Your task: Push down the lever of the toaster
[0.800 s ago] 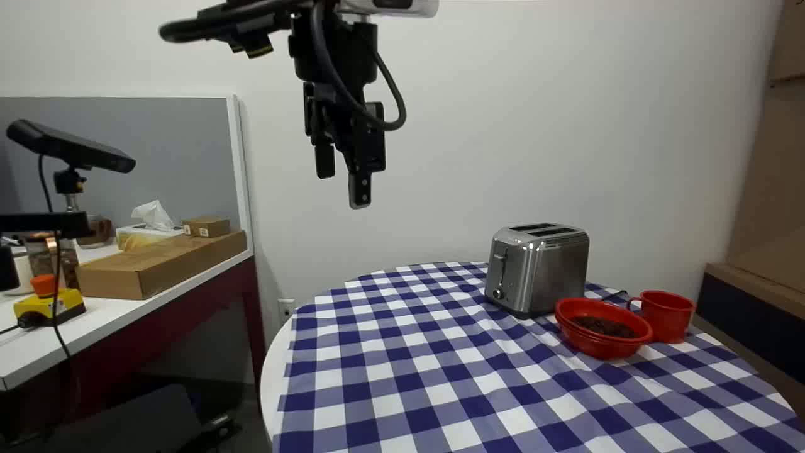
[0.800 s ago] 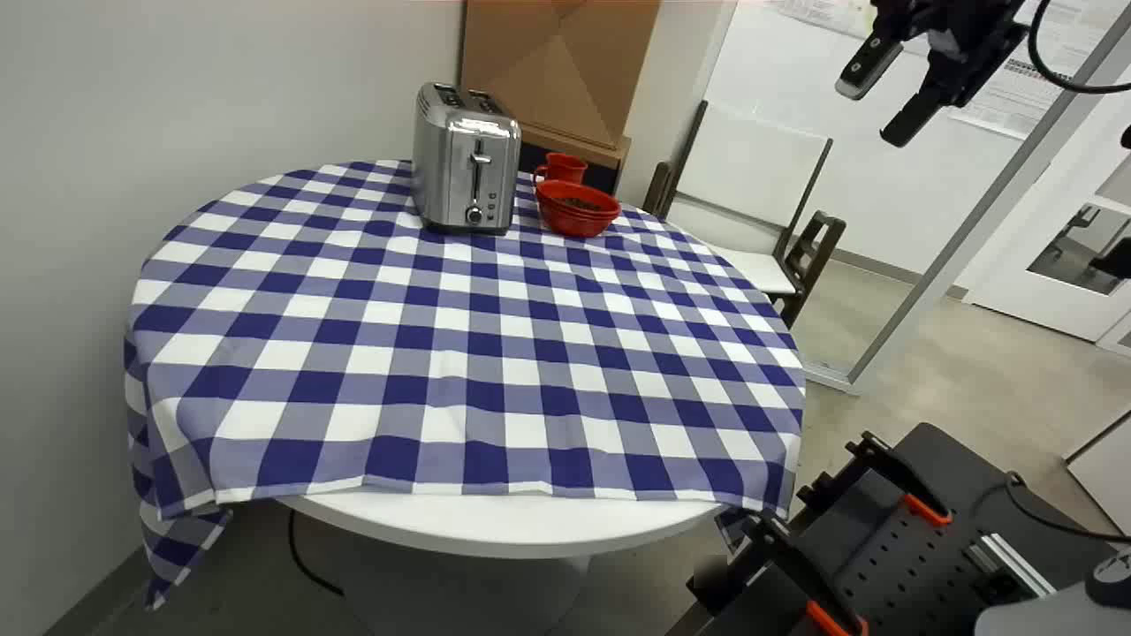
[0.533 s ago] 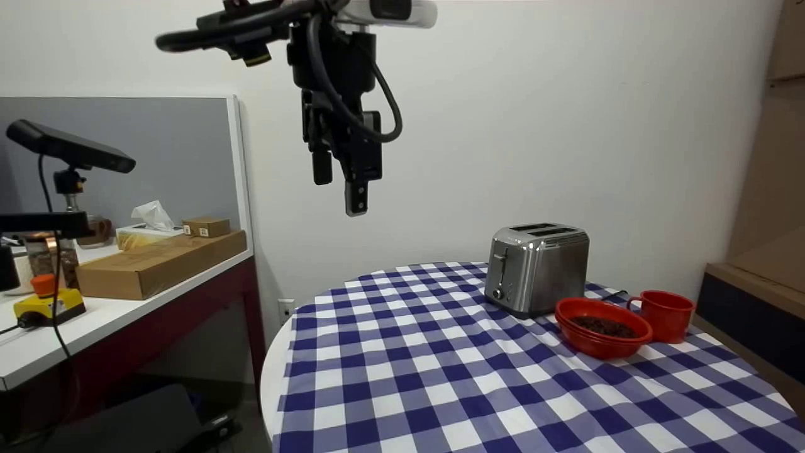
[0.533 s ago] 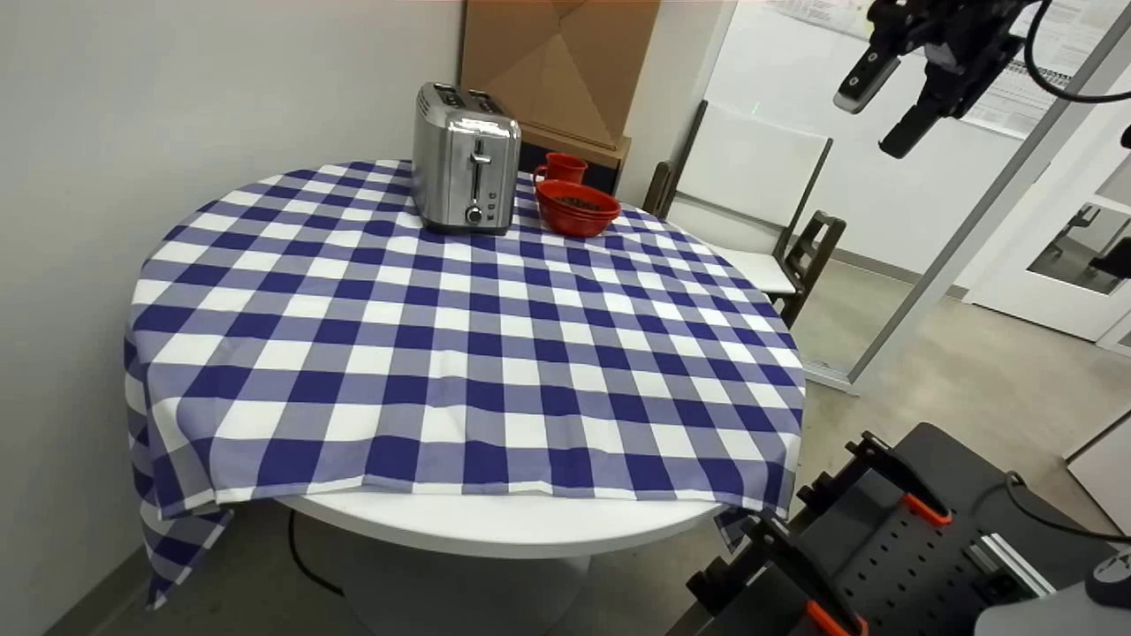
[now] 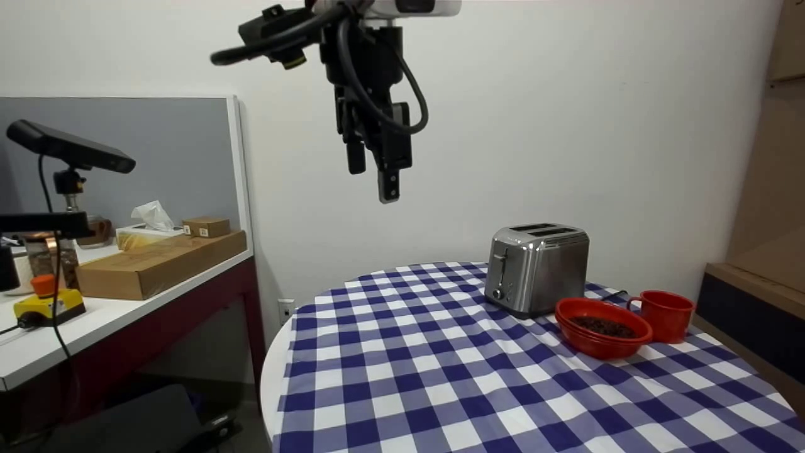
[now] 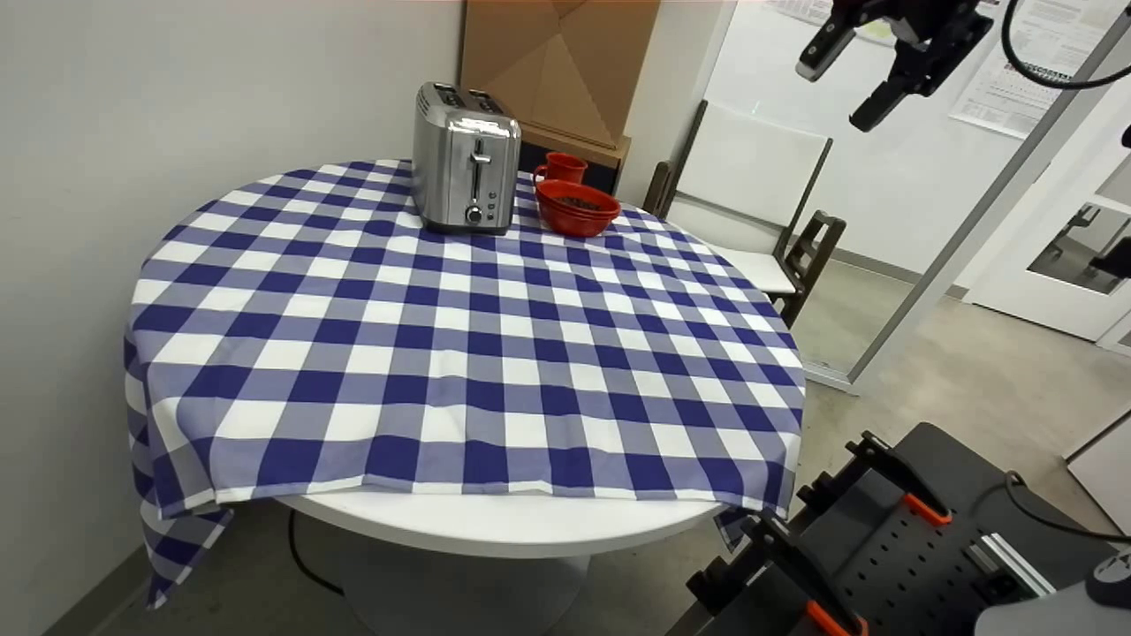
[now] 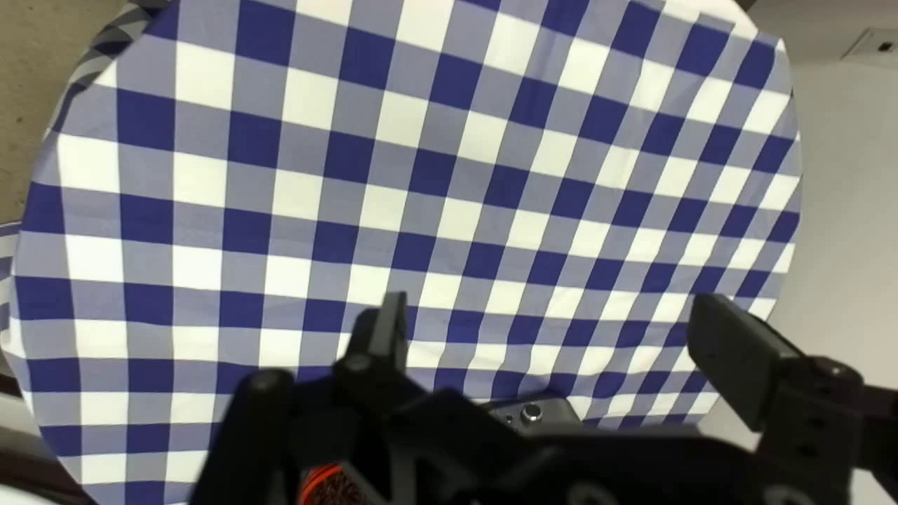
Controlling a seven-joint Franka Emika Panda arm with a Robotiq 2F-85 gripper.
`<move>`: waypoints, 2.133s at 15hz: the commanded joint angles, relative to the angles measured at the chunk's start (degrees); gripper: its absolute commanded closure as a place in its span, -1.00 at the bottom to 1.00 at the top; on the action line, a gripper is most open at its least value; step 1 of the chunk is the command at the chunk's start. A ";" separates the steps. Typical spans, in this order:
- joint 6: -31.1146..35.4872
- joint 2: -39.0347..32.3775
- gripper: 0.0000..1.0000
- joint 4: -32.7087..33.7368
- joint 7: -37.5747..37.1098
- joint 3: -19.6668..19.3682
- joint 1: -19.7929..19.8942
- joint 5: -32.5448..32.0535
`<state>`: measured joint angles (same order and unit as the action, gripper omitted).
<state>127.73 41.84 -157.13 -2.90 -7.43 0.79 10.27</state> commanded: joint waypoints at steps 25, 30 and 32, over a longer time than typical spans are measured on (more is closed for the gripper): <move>11.80 -76.31 1.00 71.94 -19.24 3.97 -6.65 -18.42; 11.24 -82.82 0.99 76.76 -18.93 3.29 -8.05 -17.65; 10.97 -84.96 0.99 78.39 -18.83 3.23 -8.49 -17.45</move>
<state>139.30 -39.02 -83.53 -21.24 -3.01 -6.26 -7.55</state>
